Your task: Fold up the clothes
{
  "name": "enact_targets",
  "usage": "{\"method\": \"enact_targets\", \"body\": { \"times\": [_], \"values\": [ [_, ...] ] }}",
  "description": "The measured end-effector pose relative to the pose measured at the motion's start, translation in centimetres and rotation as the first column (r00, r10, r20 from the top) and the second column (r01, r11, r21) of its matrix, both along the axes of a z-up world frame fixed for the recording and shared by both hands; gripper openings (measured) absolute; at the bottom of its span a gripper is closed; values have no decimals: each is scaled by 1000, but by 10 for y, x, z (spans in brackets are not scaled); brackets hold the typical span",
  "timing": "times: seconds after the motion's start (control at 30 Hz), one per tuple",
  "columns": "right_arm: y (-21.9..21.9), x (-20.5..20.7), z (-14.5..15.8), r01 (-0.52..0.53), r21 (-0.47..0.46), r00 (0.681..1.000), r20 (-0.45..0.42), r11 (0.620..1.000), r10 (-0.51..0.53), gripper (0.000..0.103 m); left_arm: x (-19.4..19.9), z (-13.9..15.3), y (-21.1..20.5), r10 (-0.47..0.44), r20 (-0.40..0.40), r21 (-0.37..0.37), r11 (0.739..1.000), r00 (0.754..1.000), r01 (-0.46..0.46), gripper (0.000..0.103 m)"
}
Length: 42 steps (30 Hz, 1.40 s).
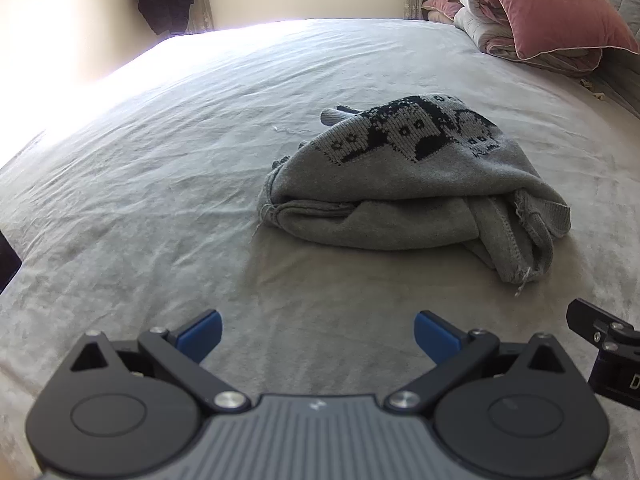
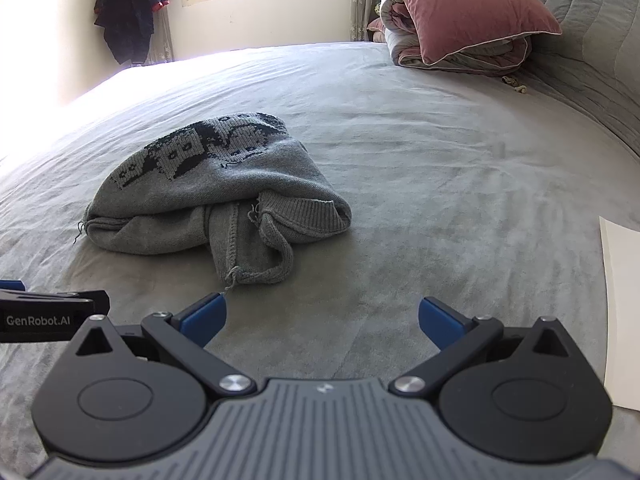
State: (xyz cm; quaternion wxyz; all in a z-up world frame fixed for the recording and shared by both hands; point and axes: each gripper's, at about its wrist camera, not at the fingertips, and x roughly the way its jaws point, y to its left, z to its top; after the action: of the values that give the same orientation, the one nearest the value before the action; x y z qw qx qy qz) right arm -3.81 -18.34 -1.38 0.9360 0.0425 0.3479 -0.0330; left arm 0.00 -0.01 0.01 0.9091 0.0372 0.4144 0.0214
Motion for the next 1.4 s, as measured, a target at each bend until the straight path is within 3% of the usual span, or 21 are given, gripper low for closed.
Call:
{"method": "enact_targets", "body": {
  "times": [1.4],
  "values": [
    [-3, 5, -5, 10, 10, 998, -62, 1000, -9, 103, 4, -8, 0, 14, -24, 14, 1000, 1000, -13, 103]
  ]
}}
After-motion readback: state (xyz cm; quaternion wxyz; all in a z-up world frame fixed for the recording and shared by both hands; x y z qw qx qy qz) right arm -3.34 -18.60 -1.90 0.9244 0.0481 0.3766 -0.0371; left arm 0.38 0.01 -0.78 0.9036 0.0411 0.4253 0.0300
